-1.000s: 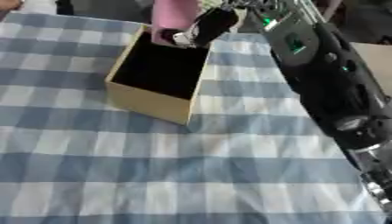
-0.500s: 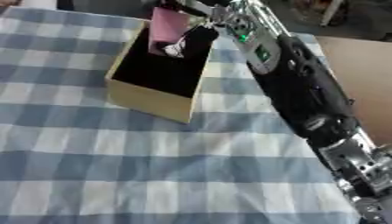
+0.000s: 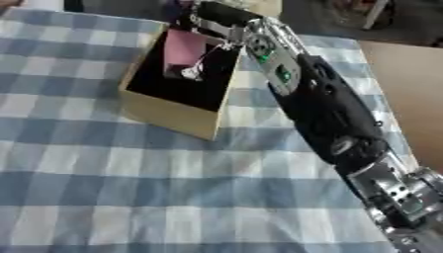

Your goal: Pick up objects on the table and place them in the box.

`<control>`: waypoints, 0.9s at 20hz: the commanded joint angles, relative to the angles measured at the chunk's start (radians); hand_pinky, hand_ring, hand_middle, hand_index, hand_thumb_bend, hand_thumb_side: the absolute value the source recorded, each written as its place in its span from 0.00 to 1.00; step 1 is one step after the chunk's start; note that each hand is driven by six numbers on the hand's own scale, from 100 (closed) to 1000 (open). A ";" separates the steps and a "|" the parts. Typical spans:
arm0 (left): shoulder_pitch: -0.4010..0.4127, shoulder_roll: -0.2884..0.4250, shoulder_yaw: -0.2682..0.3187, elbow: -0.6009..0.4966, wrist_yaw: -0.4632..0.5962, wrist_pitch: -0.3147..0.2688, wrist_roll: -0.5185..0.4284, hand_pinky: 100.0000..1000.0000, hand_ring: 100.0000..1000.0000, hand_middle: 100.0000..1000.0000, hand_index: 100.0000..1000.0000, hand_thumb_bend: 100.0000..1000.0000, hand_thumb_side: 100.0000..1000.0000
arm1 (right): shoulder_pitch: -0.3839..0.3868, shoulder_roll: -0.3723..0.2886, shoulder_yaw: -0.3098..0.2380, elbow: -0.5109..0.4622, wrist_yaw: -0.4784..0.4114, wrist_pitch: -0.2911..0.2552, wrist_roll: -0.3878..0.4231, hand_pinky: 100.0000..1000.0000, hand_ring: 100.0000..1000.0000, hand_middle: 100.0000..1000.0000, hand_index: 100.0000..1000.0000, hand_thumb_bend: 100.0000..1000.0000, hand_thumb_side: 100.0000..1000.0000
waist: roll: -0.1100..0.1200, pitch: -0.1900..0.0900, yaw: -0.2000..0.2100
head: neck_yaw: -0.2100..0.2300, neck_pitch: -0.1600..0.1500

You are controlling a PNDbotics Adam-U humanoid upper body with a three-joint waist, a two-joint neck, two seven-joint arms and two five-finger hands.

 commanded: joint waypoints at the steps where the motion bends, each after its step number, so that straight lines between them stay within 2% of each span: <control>1: -0.011 0.007 0.002 -0.016 0.003 -0.002 -0.003 0.43 0.53 0.57 0.73 0.17 0.93 | -0.017 -0.017 -0.005 -0.015 0.040 -0.005 0.007 0.85 0.80 0.70 0.78 0.11 0.28 | 0.006 -0.021 0.000 | 0.000 -0.010; 4: -0.010 0.006 0.002 -0.016 0.002 -0.002 -0.003 0.43 0.53 0.57 0.73 0.17 0.93 | -0.016 -0.019 -0.004 -0.017 0.095 -0.003 0.014 0.89 0.85 0.75 0.82 0.17 0.34 | 0.006 -0.023 0.000 | 0.002 -0.010; 5: -0.010 0.006 0.002 -0.016 0.002 -0.002 -0.003 0.43 0.53 0.57 0.73 0.17 0.93 | -0.016 -0.020 -0.004 -0.019 0.115 -0.005 0.019 0.92 0.88 0.79 0.85 0.22 0.40 | 0.006 -0.024 -0.001 | 0.004 -0.009; 10: -0.008 0.003 0.002 -0.016 0.003 -0.002 -0.005 0.43 0.53 0.57 0.73 0.17 0.93 | -0.018 -0.020 -0.007 -0.019 0.240 -0.001 0.041 0.97 0.93 0.86 0.92 0.29 0.52 | 0.006 -0.026 -0.001 | 0.005 -0.008; 11: -0.007 0.003 0.003 -0.016 0.003 -0.002 -0.005 0.43 0.53 0.57 0.73 0.17 0.93 | -0.017 -0.019 -0.009 -0.017 0.255 0.000 0.047 0.99 0.95 0.89 0.93 0.30 0.53 | 0.005 -0.026 -0.001 | 0.006 -0.008; 13: -0.006 0.002 0.003 -0.016 0.003 -0.002 -0.005 0.43 0.53 0.57 0.73 0.17 0.93 | -0.017 -0.017 -0.012 -0.017 0.270 0.000 0.062 0.99 0.94 0.89 0.93 0.29 0.51 | 0.005 -0.027 -0.001 | 0.007 -0.006; 18: -0.004 0.002 0.003 -0.016 0.002 -0.001 -0.008 0.43 0.53 0.57 0.73 0.17 0.93 | -0.019 -0.016 -0.020 -0.045 0.242 -0.004 0.071 0.99 0.93 0.88 0.94 0.27 0.47 | 0.006 -0.030 -0.003 | 0.008 -0.002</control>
